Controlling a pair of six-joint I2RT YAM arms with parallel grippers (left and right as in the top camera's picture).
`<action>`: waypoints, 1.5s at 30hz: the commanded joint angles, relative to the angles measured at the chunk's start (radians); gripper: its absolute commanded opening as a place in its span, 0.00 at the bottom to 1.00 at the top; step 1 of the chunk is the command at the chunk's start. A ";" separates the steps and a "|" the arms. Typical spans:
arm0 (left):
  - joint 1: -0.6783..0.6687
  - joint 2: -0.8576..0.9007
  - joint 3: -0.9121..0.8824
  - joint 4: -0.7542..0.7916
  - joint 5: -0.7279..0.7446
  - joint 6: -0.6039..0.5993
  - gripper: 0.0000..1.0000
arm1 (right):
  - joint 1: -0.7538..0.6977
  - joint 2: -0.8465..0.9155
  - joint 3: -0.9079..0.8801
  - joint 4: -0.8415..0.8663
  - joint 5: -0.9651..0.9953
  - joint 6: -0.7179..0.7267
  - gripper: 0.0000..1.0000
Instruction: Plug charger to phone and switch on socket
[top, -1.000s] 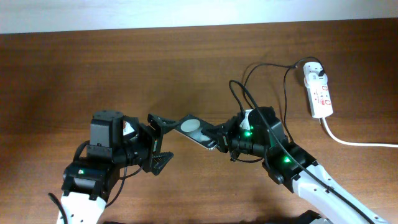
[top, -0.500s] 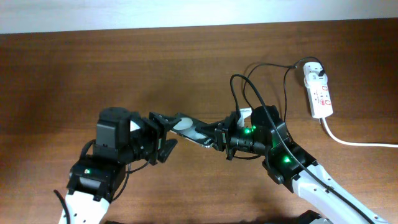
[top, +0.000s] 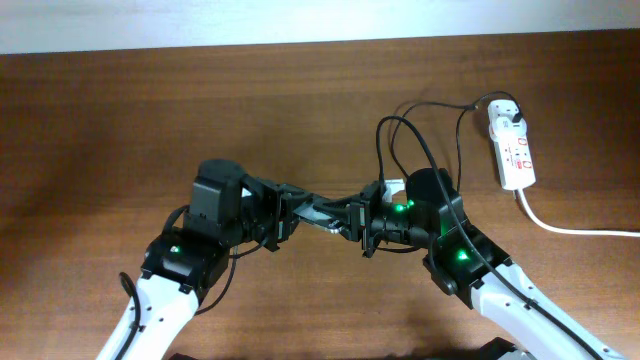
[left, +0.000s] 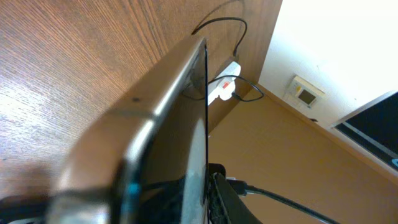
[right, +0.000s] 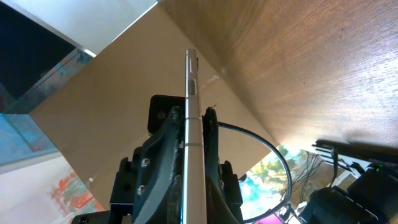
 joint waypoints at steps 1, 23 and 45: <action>-0.004 -0.002 0.005 0.016 -0.044 -0.014 0.08 | 0.002 -0.005 0.013 -0.005 -0.025 0.006 0.04; 0.353 0.123 0.005 0.016 0.294 0.620 0.00 | -0.001 -0.005 0.013 -0.584 0.321 -0.673 0.73; 0.288 0.386 0.005 0.013 0.401 0.958 0.00 | -0.001 -0.005 0.058 -0.822 0.750 -1.079 1.00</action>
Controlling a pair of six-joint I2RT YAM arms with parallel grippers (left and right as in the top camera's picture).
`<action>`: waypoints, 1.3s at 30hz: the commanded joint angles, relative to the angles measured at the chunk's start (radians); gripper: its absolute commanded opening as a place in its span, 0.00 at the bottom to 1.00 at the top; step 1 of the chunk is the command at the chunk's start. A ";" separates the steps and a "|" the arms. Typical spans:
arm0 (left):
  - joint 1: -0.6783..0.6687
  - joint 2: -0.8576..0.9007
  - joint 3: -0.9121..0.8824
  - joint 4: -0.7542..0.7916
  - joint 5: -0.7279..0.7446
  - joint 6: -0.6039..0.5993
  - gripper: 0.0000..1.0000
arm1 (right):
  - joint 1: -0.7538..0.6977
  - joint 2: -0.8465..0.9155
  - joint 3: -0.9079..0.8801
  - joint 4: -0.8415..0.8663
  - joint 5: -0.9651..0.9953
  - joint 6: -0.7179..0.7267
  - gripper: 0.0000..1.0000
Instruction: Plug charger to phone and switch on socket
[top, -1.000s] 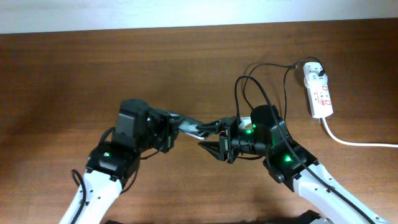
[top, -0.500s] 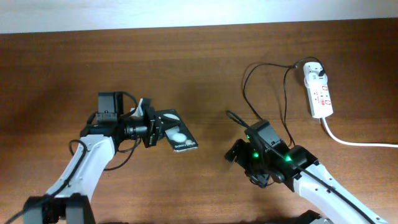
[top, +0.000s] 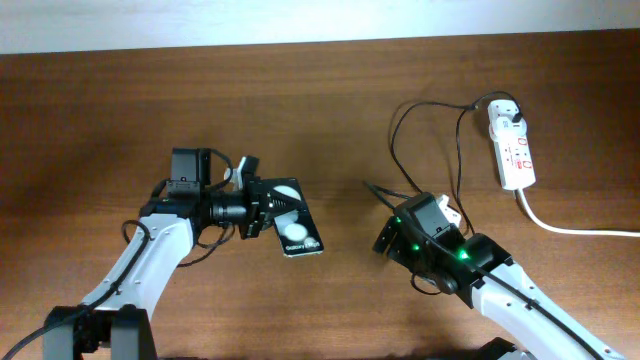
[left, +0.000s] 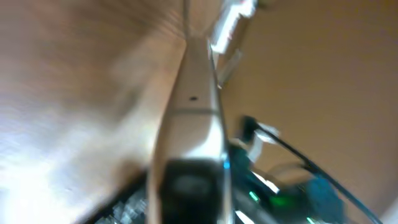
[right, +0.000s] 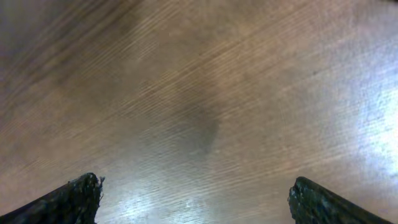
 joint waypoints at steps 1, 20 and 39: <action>-0.005 0.000 0.014 0.003 -0.265 0.058 0.00 | 0.002 -0.004 0.075 -0.003 0.034 -0.167 0.98; -0.005 0.000 0.014 -0.149 -0.264 0.121 0.00 | -0.336 0.087 0.453 -0.341 0.040 -0.273 0.91; -0.005 0.000 0.014 -0.149 -0.308 0.120 0.00 | -0.378 1.059 0.835 0.431 0.028 -0.208 0.57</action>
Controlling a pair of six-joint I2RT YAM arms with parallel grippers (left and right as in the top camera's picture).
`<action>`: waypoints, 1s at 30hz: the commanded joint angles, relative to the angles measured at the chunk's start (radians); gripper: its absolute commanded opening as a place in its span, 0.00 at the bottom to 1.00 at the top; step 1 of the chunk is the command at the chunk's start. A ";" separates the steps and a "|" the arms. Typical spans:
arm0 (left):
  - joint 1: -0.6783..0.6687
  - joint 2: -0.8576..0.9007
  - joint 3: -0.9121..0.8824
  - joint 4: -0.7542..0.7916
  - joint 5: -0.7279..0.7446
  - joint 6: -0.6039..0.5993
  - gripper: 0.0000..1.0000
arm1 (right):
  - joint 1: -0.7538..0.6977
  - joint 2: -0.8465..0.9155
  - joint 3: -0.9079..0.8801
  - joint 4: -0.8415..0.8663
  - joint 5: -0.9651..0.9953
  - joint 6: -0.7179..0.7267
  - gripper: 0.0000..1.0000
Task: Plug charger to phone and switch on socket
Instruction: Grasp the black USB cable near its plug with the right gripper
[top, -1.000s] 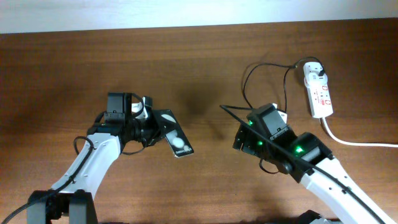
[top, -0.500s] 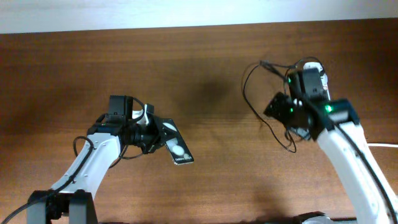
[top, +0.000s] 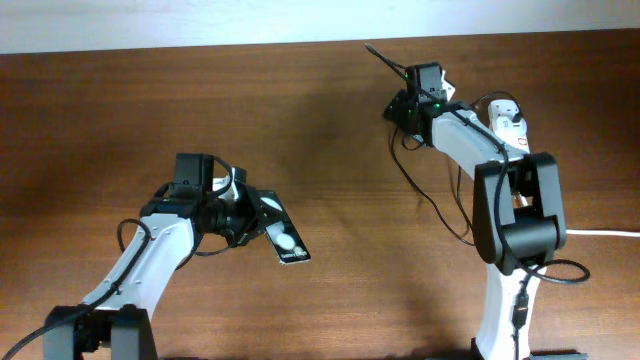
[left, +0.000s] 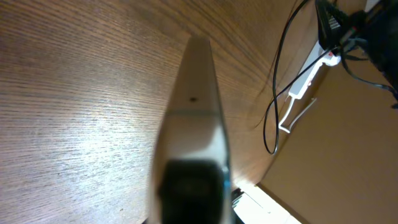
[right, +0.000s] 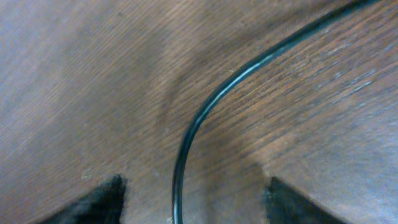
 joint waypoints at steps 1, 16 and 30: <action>-0.002 -0.002 0.013 0.003 0.022 0.019 0.00 | -0.005 0.032 0.013 0.023 -0.002 0.028 0.47; -0.002 -0.002 0.013 0.003 0.011 0.019 0.00 | 0.229 -0.054 0.013 -0.758 -0.134 -0.485 0.29; -0.002 -0.002 0.013 0.003 0.011 0.019 0.00 | 0.028 -0.036 0.072 -0.553 0.165 -0.147 0.87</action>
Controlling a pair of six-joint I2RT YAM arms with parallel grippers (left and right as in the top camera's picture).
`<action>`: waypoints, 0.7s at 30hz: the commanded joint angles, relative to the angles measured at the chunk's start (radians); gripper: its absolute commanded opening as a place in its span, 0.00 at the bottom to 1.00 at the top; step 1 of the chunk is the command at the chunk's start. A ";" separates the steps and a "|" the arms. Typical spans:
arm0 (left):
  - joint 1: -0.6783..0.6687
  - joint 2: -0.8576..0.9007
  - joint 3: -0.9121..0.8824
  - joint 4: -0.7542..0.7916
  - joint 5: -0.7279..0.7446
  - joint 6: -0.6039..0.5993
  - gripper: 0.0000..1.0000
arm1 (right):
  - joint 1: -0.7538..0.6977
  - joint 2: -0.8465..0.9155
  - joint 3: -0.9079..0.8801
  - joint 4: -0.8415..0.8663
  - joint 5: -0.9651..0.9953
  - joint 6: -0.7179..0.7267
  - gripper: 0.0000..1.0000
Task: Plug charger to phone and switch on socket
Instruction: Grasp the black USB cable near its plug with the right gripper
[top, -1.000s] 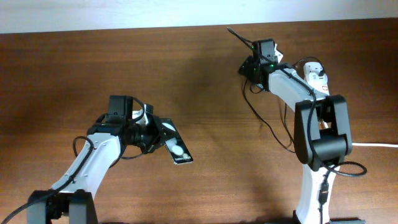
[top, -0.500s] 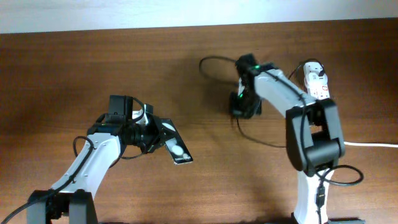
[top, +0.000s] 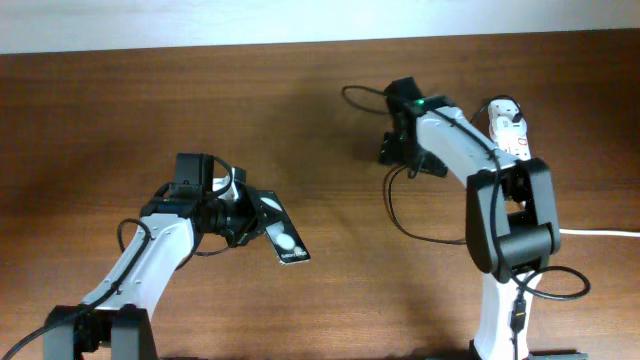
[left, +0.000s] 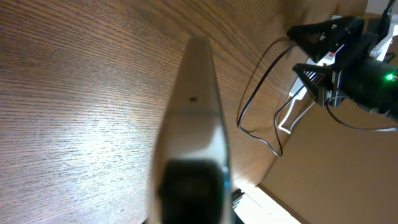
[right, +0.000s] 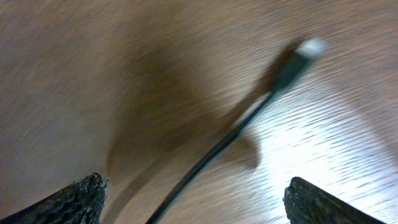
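My left gripper (top: 252, 222) is shut on the phone (top: 285, 238), holding it edge-up just above the table at centre left; the left wrist view shows its thin edge (left: 194, 112). The black charger cable (top: 388, 195) loops across the table right of centre. My right gripper (top: 392, 150) hangs open over that cable. In the right wrist view the cable (right: 217, 149) runs between the spread fingertips (right: 81, 193), apart from both, and ends in the plug tip (right: 309, 47) lying on the wood. The white socket strip (top: 513, 140) lies at the far right.
A white adapter (top: 505, 110) sits plugged into the strip's far end. The strip's white lead (top: 570, 230) trails off to the right edge. The wooden table (top: 120, 110) ends at a white wall at the back.
My right gripper has moved from the table's far edge nearer and slightly left, and still stands open. The cable's loop has shifted with the plug tip now in view. The left arm and phone have not moved.
Both grippers met mid-table with the phone between them. Then my left gripper held the phone alone at centre left, while the right stood open low over bare wood. Later the right gripper was at the far edge over the cable, and now it hangs over the cable's plug end.
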 joint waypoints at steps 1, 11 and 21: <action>-0.002 -0.002 0.013 0.003 0.016 0.019 0.00 | -0.038 0.025 0.017 0.032 0.035 0.058 0.83; -0.002 -0.002 0.013 0.003 0.015 0.019 0.00 | -0.016 0.066 -0.012 0.034 -0.182 -0.050 0.04; -0.002 -0.002 0.013 0.003 0.015 0.019 0.00 | 0.132 0.066 -0.011 0.023 -0.111 -0.478 0.54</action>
